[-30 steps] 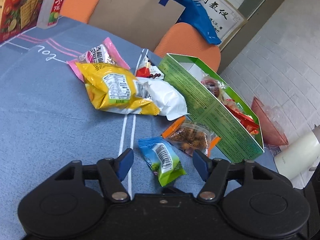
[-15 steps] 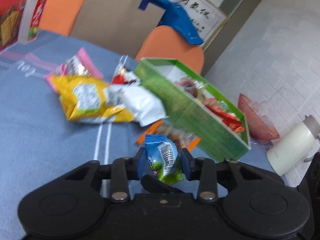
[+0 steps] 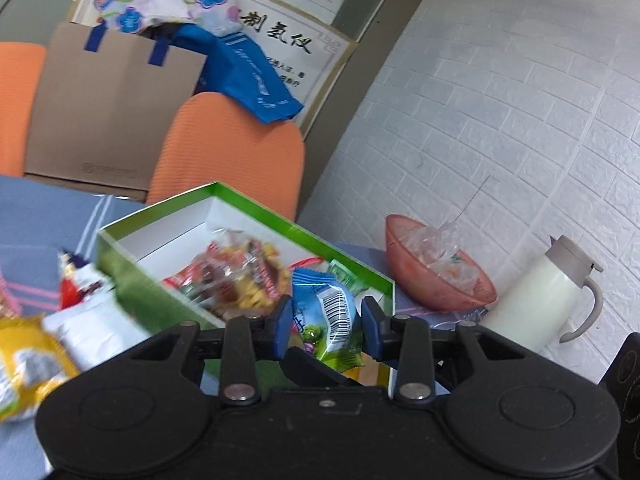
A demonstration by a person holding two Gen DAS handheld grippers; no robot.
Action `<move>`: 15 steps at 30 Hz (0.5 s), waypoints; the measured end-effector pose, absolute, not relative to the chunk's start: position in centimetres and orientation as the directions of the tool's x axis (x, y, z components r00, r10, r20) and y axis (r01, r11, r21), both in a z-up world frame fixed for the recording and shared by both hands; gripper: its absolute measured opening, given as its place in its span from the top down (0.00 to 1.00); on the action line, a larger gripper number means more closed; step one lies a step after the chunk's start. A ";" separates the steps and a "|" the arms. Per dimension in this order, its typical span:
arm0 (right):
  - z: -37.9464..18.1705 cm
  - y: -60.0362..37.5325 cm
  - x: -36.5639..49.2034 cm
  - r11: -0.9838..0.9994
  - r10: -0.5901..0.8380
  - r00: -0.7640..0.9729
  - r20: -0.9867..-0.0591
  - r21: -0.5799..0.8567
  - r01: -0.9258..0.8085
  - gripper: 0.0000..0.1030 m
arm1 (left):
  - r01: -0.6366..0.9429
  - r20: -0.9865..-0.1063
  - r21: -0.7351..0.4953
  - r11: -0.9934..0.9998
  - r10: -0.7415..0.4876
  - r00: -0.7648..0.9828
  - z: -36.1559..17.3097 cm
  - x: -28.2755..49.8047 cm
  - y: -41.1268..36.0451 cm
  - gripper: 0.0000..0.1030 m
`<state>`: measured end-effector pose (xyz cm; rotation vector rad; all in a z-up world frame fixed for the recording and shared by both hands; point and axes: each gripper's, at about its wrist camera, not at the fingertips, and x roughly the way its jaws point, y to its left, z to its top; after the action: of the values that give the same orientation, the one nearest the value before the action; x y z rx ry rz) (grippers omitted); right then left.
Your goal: Organize snacks
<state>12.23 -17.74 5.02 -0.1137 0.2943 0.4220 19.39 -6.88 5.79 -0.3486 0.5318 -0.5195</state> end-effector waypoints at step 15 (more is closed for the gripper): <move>1.7 -18.8 15.9 0.943 0.296 0.911 -0.287 -0.064 -0.327 0.00 | 0.326 -0.401 -0.387 0.863 -0.476 0.783 3.5 20.7 -6.3 0.00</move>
<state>15.87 -18.77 1.68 -0.1120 0.2777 0.3216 20.67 -6.26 3.55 -0.3069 0.5113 -0.4399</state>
